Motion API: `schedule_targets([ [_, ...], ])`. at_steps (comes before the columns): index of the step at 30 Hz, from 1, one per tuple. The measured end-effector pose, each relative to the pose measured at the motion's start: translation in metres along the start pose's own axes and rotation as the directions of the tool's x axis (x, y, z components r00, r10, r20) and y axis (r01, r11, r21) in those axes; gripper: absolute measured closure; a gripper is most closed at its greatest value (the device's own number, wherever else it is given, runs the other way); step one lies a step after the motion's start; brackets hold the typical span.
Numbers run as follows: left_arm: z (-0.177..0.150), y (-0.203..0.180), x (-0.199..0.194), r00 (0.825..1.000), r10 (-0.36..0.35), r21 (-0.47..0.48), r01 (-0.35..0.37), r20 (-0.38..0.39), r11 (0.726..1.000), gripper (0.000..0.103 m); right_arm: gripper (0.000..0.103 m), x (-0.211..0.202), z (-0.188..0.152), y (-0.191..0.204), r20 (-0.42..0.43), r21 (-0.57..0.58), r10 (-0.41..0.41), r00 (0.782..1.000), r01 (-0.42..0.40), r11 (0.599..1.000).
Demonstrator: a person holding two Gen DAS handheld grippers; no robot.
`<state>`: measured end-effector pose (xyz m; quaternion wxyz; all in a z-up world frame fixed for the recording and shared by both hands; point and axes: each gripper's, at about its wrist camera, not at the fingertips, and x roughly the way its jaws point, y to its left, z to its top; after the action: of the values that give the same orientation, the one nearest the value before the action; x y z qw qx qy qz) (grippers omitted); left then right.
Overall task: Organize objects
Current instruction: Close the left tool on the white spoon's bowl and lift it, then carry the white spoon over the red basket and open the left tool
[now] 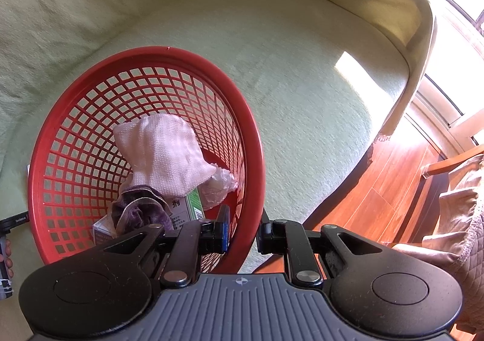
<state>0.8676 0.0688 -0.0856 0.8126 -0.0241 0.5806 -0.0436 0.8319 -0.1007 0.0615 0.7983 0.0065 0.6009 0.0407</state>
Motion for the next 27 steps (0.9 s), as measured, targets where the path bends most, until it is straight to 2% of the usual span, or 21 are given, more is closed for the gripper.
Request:
schedule_targets([
  [7, -0.008, -0.007, -0.027, 0.999, -0.028, -0.019, 0.028, 0.026, 0.999, 0.096, 0.089, -0.002, 0.000, 0.000, -0.001, -0.003, 0.019, 1.000, -0.019, 1.000],
  [16, -0.016, -0.020, -0.102, 0.990, -0.108, -0.115, 0.118, 0.086, 0.986, 0.096, 0.089, -0.002, -0.002, -0.002, -0.001, -0.006, 0.052, 0.999, -0.052, 0.999],
  [27, -0.020, -0.095, -0.198, 0.972, -0.213, -0.096, 0.223, 0.102, 0.970, 0.096, 0.089, 0.000, -0.001, -0.006, -0.001, -0.030, 0.095, 0.995, -0.095, 0.995],
])
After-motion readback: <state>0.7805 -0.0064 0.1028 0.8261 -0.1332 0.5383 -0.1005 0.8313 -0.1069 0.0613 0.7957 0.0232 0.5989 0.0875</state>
